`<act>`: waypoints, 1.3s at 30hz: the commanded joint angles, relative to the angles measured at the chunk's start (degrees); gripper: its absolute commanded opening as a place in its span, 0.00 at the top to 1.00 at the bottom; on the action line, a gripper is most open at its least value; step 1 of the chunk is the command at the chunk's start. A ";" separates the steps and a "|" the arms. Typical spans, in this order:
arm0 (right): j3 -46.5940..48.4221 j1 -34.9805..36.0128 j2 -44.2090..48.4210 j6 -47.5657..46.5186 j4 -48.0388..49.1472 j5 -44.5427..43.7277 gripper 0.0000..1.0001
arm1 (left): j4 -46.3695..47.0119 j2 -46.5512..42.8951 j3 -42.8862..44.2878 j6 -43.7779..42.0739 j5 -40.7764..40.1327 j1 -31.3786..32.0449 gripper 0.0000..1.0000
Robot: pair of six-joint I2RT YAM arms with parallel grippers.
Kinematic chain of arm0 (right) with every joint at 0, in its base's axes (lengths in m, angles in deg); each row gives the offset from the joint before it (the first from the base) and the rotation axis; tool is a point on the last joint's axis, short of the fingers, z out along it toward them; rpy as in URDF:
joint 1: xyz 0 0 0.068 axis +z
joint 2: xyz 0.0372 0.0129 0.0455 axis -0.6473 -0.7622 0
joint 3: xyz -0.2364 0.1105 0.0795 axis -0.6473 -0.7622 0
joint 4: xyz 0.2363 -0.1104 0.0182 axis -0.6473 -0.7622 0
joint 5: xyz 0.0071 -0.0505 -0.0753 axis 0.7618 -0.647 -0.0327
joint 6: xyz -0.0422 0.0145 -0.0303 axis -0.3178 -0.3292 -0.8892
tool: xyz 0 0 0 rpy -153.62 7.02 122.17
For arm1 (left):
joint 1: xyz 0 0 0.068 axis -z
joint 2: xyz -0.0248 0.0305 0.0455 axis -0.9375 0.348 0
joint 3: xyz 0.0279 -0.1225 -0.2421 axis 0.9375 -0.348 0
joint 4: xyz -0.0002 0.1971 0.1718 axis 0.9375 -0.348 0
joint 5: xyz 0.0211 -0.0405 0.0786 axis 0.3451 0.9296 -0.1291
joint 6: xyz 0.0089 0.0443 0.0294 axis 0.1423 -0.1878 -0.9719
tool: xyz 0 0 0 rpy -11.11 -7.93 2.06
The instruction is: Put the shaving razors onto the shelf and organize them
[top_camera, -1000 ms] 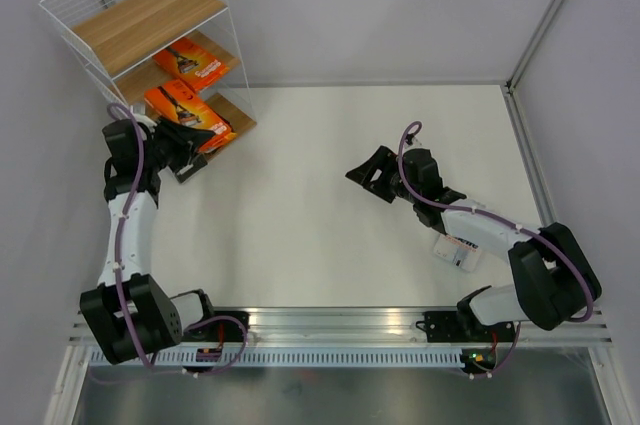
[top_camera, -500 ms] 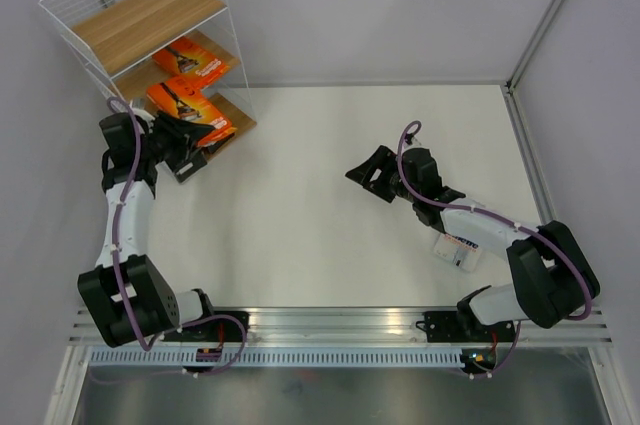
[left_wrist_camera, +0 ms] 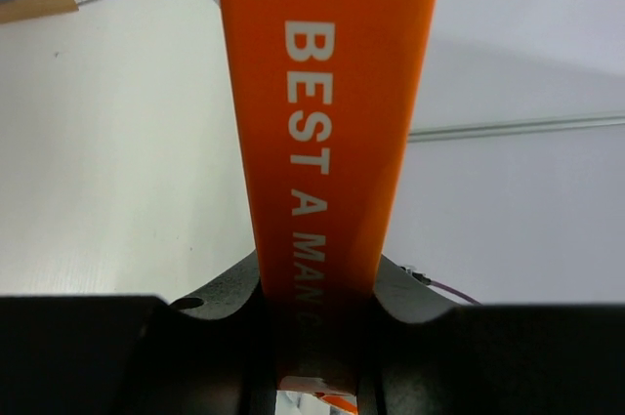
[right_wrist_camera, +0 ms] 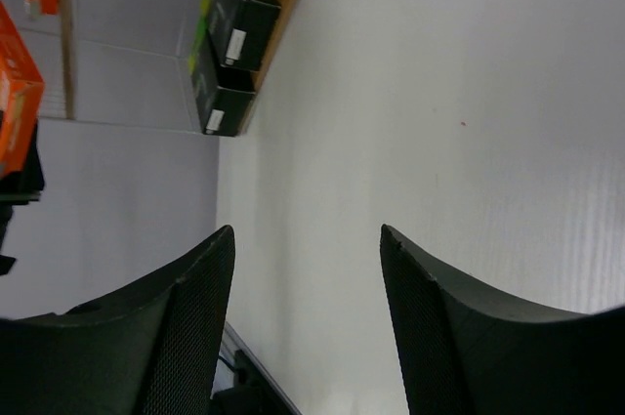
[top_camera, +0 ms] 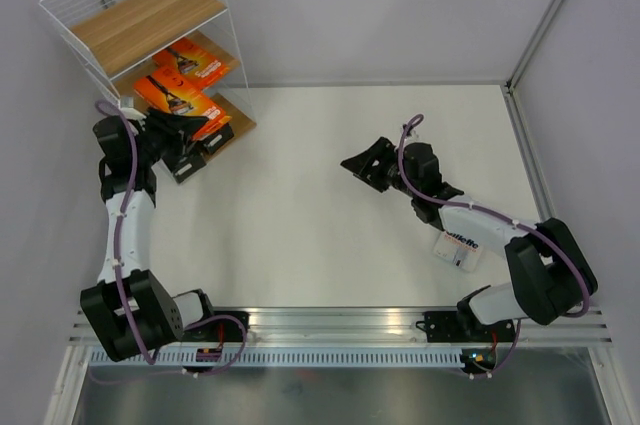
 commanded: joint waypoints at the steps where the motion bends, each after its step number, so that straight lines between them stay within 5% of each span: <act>1: 6.70 1.19 -3.58 5.73 11.86 2.73 0.34 | 8.57 -3.51 -2.02 4.43 -3.46 -1.06 0.70; 8: 20.69 6.55 -13.79 12.93 19.86 3.18 0.28 | 9.71 -4.21 -4.92 4.35 -4.60 -1.50 0.70; 16: 35.00 13.49 -28.10 24.11 23.04 -0.25 0.37 | 15.15 -3.42 -8.61 6.98 -1.71 -4.13 0.70; 30: 57.34 23.16 -40.68 22.71 8.71 -7.02 0.38 | 26.41 0.62 -11.17 13.84 8.57 -9.49 0.70; 39: 59.90 24.66 -42.27 22.54 8.18 -9.92 0.39 | 29.66 5.01 -7.30 15.16 13.76 -11.43 0.70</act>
